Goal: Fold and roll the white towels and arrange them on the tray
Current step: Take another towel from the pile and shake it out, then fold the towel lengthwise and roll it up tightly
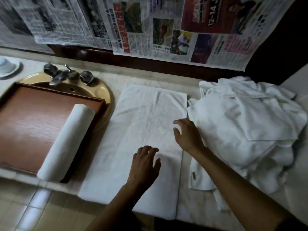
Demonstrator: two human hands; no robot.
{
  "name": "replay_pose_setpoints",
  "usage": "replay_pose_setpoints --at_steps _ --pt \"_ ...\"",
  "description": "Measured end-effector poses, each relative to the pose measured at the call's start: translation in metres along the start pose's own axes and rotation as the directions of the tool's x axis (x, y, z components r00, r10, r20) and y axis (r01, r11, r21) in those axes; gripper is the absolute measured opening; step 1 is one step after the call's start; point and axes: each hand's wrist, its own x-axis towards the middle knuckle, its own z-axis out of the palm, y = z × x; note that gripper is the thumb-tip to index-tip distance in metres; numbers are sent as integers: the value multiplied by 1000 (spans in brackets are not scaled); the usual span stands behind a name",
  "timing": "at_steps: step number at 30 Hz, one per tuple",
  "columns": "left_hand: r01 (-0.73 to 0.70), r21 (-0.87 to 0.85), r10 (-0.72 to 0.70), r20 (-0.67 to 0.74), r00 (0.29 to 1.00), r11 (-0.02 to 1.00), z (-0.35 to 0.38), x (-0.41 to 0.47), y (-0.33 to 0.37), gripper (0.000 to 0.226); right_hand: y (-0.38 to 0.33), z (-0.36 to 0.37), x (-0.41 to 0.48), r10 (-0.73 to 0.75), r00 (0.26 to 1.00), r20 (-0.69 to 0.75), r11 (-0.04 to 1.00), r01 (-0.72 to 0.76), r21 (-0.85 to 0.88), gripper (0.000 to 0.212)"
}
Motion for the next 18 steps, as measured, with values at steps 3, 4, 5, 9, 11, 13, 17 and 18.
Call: replay_pose_setpoints --at_steps 3,4,5,9,11,13,17,18 --pt "50 -95 -51 -7 999 994 24 16 30 37 22 -15 53 32 999 9 999 -32 -33 35" --pt "68 -116 -69 -5 998 991 29 20 37 38 27 -17 69 41 999 19 997 -39 -68 38" --pt "79 -128 -81 -6 997 989 33 24 43 39 32 -19 84 49 998 28 993 -46 -112 40" --pt "89 -96 -90 -4 996 991 50 41 65 42 51 -24 141 70 996 54 965 -54 -256 40" --pt "95 -40 -95 9 995 995 59 46 67 38 58 -21 159 78 994 76 944 -50 -325 38" --pt "101 29 -102 1 995 994 68 49 66 31 63 -13 169 61 994 86 923 -23 -385 37" --pt "86 136 -81 -39 996 987 79 52 67 31 69 -7 181 101 993 53 939 -78 -335 27" --pt "89 151 -82 -55 995 985 81 53 68 31 71 -8 184 116 992 53 946 -94 -309 24"
